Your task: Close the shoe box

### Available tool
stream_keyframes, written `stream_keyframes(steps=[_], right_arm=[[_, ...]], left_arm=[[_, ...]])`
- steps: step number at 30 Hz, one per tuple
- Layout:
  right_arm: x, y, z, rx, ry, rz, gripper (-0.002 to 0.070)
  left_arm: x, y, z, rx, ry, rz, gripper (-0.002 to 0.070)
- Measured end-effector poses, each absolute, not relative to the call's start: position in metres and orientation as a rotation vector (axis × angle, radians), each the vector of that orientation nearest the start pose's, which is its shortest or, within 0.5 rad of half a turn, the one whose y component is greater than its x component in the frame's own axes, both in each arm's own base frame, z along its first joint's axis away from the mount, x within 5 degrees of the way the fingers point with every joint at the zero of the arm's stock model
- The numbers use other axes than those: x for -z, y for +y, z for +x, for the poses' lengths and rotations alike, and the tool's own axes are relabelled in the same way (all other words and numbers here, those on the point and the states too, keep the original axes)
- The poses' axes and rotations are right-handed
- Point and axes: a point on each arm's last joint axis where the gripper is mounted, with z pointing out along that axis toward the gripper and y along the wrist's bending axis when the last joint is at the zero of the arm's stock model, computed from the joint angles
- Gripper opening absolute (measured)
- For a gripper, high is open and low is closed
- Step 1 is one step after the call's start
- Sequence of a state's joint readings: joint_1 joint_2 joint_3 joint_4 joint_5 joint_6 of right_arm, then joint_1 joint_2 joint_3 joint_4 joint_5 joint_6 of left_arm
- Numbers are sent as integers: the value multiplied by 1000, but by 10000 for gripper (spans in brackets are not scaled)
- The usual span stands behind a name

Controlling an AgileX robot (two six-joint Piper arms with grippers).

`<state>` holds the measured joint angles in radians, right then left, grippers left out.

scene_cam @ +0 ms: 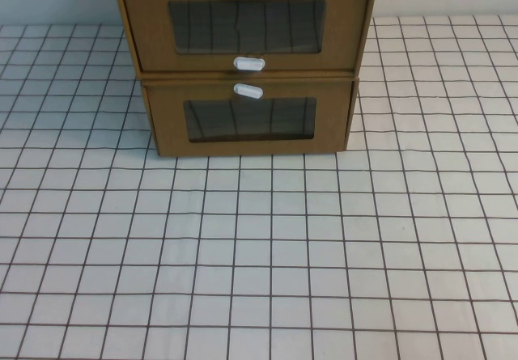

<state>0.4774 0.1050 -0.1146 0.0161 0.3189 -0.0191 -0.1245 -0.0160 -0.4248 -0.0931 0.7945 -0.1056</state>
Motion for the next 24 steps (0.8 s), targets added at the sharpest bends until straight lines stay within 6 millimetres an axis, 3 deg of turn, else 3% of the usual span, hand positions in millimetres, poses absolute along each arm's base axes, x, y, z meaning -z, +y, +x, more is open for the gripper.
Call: stream_keyframes(steps=[11,16,20,24], right_arm=[[-217,28,53,-343,1753,-434,-13],[-217,28,53,-343,1753,-434,-13],[-217,28,53,-343,1753,-434,-13],[-217,28,53,-343,1753,-434,-13]], left_arm=[[-279,-5,10,228,1831,9,-5],[-271,-3,25,156,1704,22,-5],[-239,-4,42,121,1666,43,-5],[-202,-5,51,115,1740,51,-5]])
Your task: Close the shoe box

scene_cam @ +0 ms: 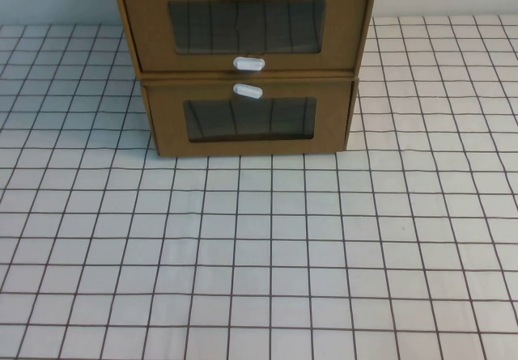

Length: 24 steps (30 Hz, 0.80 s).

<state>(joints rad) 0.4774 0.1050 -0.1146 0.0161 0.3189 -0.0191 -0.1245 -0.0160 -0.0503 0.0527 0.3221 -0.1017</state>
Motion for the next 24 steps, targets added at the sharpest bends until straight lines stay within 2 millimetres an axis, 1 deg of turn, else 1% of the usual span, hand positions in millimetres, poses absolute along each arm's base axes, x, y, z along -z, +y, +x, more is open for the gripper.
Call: stream_keyframes(steps=[3,6,24], right_arm=[[-217,28,53,-343,1753,-434,-13],[-217,28,53,-343,1753,-434,-13],[-217,28,53,-343,1753,-434,-13]], left_arm=[[-179,-5,53,115,1807,51,-5],[-172,-5,52,115,1866,47,-5],[-170,-6,52,131,1883,38,-5]])
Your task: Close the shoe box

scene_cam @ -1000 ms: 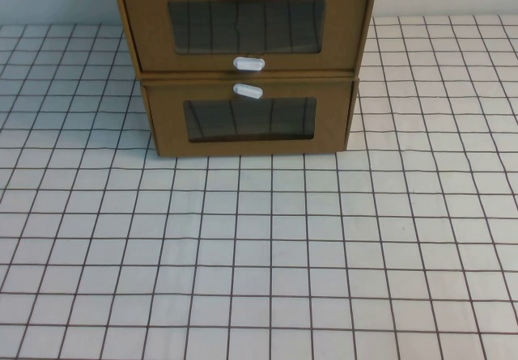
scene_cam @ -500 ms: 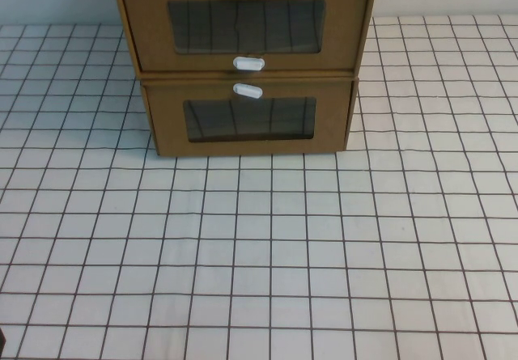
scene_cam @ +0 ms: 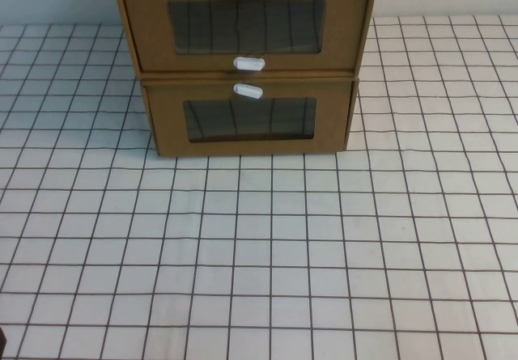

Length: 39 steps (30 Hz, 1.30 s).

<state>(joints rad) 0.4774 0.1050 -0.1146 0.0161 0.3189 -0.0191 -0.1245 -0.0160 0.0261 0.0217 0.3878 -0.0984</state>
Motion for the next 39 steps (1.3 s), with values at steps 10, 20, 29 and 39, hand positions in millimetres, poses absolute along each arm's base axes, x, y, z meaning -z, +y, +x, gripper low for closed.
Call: stream_keyframes(steps=[10,20,29,39], right_arm=[[-217,28,53,-343,1753,-434,-13],[-219,16,49,-226,1724,-254,-13],[-206,6,47,-103,1820,-55,-13],[-170,2,52,-92,1892,110,-13]], left_arm=[[-170,-6,52,133,1883,36,-5],[-170,-6,52,132,1885,36,-5],[-170,-6,52,132,1888,36,-5],[-170,-6,51,132,1890,36,-5]])
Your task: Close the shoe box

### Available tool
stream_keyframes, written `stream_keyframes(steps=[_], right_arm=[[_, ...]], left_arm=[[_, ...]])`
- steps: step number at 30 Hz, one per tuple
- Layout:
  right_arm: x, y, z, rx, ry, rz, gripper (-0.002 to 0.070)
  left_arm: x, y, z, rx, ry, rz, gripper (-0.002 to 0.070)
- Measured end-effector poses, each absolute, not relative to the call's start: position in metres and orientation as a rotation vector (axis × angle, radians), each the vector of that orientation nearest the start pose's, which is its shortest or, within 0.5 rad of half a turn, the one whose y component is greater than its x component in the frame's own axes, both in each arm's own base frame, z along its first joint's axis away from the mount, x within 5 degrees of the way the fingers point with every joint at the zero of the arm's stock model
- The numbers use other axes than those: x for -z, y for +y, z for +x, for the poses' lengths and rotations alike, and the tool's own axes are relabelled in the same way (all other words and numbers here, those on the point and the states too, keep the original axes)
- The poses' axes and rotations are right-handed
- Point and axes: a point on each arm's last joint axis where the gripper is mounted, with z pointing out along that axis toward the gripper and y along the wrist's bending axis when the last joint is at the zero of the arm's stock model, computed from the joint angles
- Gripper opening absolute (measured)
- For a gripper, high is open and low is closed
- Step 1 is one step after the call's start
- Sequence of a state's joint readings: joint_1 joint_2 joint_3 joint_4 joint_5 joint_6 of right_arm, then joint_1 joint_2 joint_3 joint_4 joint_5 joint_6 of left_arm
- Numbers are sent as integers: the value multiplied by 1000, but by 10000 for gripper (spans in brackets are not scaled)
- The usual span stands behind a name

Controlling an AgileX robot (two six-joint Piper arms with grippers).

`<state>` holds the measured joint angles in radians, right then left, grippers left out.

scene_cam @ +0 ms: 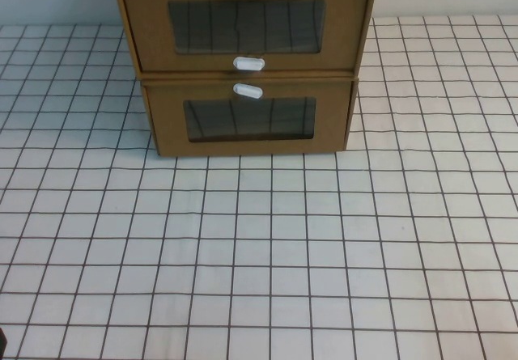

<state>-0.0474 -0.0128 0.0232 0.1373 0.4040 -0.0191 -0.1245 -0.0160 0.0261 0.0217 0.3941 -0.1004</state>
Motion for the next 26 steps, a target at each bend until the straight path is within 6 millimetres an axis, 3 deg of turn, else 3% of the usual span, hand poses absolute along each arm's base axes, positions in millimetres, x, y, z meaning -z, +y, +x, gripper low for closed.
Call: stream_keyframes(steps=[10,26], right_arm=[[-170,3,52,-103,1894,124,-13],[-168,-3,51,57,1917,28,-13]], left_arm=[[-170,-6,51,132,1890,36,-5],[-170,-6,51,133,1890,34,-5]])
